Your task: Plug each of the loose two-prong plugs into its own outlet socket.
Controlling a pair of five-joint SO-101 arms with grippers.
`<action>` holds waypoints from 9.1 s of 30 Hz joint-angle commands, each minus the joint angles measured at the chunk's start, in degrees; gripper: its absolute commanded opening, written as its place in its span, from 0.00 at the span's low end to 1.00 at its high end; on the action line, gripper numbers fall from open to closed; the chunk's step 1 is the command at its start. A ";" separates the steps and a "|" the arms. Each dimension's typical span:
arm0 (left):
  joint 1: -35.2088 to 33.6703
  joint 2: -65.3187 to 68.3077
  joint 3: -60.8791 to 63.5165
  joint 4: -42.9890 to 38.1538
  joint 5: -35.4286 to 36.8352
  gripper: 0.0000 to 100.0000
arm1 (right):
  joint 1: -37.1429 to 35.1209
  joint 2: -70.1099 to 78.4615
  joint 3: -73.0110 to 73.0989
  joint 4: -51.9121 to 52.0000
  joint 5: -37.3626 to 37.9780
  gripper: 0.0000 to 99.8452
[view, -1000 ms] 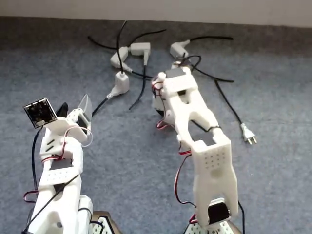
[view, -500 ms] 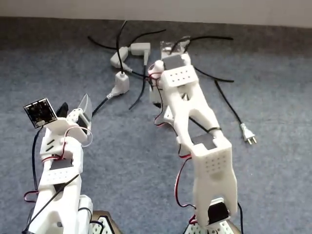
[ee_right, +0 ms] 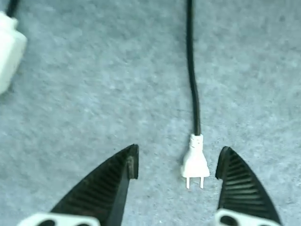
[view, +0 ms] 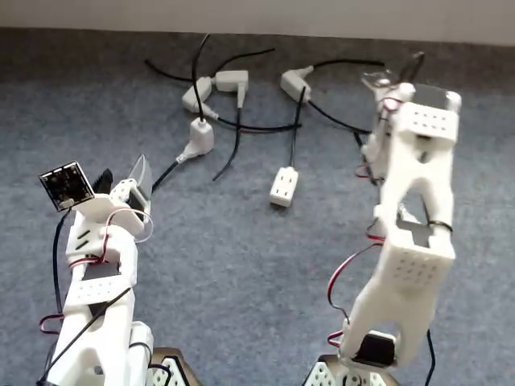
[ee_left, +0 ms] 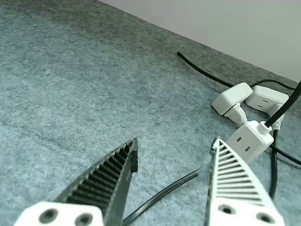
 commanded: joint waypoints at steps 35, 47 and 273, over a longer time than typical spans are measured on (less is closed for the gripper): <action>1.27 -0.48 -0.13 -1.23 0.00 0.25 | 11.91 -3.65 7.52 0.04 38.77 0.25; 1.10 -0.48 -0.13 -1.23 0.00 0.25 | 12.88 5.23 6.02 -2.77 39.56 0.25; 49.45 -18.51 -19.38 9.14 -17.05 0.21 | -42.68 -113.54 60.70 -21.58 -25.67 0.01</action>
